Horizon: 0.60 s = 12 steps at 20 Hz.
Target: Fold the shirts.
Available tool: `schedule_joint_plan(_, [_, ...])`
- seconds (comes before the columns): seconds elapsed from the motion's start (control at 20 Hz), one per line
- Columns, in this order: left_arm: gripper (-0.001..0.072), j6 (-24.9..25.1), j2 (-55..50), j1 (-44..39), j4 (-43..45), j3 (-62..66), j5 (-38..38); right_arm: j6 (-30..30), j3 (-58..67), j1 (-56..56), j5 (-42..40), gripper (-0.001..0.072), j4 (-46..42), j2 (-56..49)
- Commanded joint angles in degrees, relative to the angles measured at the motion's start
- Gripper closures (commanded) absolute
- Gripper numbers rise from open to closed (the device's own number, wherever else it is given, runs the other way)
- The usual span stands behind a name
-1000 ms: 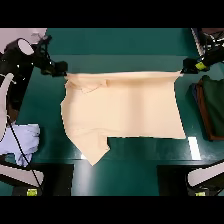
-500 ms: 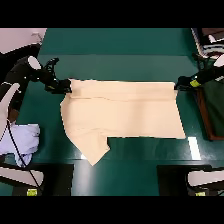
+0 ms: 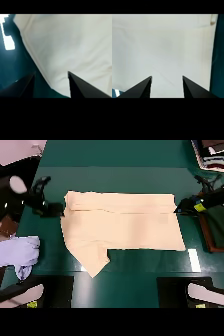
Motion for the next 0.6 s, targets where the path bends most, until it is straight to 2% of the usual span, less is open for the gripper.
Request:
schedule_joint_plan(0.0, [0.0221, -3.5, 13.1, 0.0, -4.7, -17.4, -0.5, -0.3, -7.6, -2.5, -2.3, 0.0267, 5.0, 10.4])
schedule_joint_plan(0.15, [0.0221, -5.4, 20.5, 0.0, -10.3, -28.5, 0.5, -0.3, -9.3, -3.8, -4.3, 0.0267, 5.5, 16.3])
schedule_joint_plan(0.3, [0.0221, -5.4, 22.2, 0.0, -15.7, -34.5, 3.4, -0.3, -9.2, -3.8, -5.0, 0.0267, 5.4, 19.2])
schedule_joint_plan(0.55, [0.0221, -5.2, 22.2, -0.1, -20.9, -39.7, 14.0, -0.3, -9.2, -3.8, -5.7, 0.0267, 5.5, 20.2])
